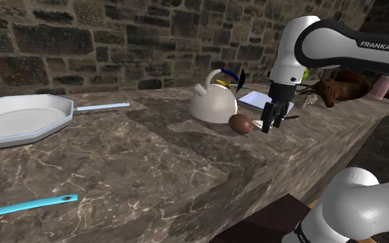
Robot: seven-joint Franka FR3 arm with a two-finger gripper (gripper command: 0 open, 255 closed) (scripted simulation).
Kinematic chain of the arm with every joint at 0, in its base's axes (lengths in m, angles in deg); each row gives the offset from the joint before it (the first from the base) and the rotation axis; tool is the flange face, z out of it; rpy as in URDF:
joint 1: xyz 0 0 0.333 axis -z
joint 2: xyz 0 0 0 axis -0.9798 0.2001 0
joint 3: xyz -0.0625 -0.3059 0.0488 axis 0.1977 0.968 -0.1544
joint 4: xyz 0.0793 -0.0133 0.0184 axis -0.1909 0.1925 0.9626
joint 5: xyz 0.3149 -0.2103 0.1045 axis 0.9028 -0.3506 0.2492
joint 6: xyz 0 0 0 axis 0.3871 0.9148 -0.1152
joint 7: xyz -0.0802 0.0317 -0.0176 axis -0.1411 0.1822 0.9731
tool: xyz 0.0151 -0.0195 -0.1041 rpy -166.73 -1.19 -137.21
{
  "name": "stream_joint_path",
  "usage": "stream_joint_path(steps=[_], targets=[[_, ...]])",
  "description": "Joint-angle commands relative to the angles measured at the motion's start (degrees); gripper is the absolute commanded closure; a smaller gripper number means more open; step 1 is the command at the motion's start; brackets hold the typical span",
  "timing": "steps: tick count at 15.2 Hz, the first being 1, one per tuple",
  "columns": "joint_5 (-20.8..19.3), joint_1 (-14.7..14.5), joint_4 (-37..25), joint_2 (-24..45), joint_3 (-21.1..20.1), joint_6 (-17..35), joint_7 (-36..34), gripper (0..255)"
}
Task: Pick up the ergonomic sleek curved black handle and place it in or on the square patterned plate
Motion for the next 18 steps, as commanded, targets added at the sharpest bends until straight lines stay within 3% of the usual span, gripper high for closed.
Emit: stream_joint_path(steps=[1, 10, 18], targets=[[0.0, 0.0, 0.0, 0.0, 0.0, 0.0, 0.0, 0], [-4.7, 1.0, -2.2, 6.1, 8.2, 16.6, 12.4, 0], [-3.7, -0.4, -8.1, 14.1, 16.0, 29.9, 23.7, 0]])
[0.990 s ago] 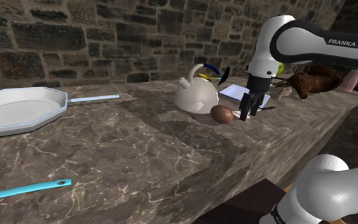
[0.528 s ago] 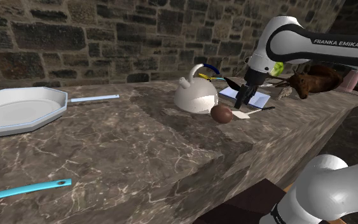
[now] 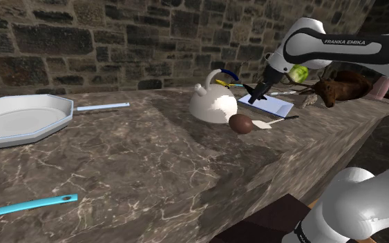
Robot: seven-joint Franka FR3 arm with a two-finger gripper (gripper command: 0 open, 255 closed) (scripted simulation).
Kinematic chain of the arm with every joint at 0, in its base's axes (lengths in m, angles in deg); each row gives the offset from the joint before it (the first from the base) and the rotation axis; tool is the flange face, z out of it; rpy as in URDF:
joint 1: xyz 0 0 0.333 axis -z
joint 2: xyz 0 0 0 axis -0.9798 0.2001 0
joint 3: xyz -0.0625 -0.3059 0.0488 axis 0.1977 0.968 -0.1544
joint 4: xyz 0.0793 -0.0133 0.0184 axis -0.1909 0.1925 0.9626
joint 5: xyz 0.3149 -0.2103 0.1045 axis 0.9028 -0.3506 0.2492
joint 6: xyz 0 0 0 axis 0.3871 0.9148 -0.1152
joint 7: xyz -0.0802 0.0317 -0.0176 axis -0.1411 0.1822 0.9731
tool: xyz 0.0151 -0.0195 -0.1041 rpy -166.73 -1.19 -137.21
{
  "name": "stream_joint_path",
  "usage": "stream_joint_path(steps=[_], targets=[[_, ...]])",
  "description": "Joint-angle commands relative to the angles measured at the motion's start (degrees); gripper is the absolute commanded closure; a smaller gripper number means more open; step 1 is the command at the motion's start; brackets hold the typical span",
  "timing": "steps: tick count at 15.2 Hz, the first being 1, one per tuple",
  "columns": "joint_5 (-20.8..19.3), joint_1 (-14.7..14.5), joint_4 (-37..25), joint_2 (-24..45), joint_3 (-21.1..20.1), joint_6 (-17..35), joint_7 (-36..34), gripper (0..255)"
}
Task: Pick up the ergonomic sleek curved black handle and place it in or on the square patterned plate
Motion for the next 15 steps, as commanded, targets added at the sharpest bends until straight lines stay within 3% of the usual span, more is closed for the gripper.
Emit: stream_joint_path(steps=[1, 7, 15], targets=[[1.0, -0.8, -2.4, 2.7, 2.1, 3.2, 3.1, 0], [6.5, -3.8, -9.7, 9.8, 8.7, 10.5, 13.1, 0], [18.4, -8.3, -20.6, 19.5, 17.1, 15.3, 26.6, 0]])
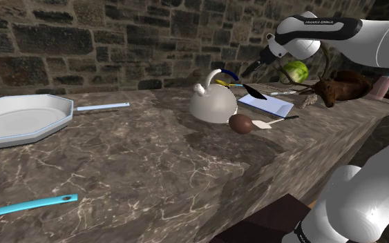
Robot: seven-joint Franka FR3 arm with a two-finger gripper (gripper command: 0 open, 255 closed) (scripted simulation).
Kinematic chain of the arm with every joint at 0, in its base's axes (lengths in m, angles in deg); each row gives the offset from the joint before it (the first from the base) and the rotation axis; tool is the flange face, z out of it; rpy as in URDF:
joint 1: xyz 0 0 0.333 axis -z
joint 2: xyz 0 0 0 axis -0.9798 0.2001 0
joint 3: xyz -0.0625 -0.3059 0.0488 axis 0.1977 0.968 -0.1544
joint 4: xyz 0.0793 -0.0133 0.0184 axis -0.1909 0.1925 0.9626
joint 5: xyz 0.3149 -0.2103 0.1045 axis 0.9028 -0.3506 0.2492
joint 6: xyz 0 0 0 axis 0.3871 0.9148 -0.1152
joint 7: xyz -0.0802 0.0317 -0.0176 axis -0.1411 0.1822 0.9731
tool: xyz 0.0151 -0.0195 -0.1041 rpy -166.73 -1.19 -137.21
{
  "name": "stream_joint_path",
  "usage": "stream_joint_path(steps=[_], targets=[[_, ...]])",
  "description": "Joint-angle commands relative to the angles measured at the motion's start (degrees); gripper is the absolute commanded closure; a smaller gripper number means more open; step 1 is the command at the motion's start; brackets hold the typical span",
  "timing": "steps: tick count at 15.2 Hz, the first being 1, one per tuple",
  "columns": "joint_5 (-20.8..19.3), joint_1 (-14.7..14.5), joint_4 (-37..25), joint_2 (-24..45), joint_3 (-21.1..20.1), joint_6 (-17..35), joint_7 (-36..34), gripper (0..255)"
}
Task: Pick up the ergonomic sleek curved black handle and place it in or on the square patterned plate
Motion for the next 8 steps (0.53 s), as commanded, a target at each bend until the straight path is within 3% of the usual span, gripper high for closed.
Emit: stream_joint_path(steps=[1, 8], targets=[[1.6, -0.5, -0.6, 1.5, 0.7, 1.2, 1.4, 0], [4.1, -1.4, 0.2, 4.3, 1.1, 4.2, 2.9, 0]])
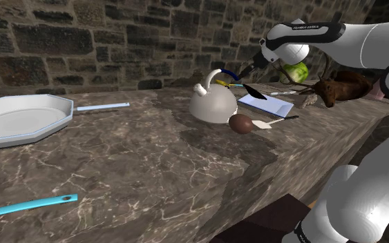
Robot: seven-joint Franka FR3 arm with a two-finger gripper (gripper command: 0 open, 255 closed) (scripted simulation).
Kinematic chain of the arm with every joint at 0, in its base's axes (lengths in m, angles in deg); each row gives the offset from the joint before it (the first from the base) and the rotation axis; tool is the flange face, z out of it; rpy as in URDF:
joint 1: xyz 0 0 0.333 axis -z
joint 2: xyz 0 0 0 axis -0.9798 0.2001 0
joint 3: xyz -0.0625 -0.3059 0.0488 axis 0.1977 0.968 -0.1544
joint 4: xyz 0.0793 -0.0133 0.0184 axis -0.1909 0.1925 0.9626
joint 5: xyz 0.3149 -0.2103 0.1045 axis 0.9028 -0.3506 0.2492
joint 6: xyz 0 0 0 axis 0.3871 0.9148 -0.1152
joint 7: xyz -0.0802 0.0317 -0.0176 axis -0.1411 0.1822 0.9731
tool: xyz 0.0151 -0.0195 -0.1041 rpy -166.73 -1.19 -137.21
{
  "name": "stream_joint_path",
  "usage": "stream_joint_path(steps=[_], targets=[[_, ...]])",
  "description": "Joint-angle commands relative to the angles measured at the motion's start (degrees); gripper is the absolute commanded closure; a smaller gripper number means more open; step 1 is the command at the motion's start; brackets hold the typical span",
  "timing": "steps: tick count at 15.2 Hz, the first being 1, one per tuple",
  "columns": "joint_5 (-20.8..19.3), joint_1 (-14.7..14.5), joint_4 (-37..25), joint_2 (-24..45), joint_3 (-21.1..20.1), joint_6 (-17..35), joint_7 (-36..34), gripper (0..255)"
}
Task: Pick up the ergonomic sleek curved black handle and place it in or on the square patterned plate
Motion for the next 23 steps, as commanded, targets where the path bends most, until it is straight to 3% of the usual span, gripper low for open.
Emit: stream_joint_path(steps=[1, 6, 7, 16, 17, 23], targets=[[0.2, 0.0, 0.1, 0.2, 0.0, 0.3, 0.1, 0], [0.2, 0.0, 0.1, 0.2, 0.0, 0.2, 0.1, 0], [0.2, 0.0, 0.1, 0.2, 0.0, 0.2, 0.1, 255], [0.2, 0.0, 0.1, 0.2, 0.0, 0.2, 0.1, 255], [0.2, 0.0, 0.1, 0.2, 0.0, 0.2, 0.1, 0], [-10.3, 3.5, 0.7, -2.7, 0.5, -11.4, -1.5, 0]])
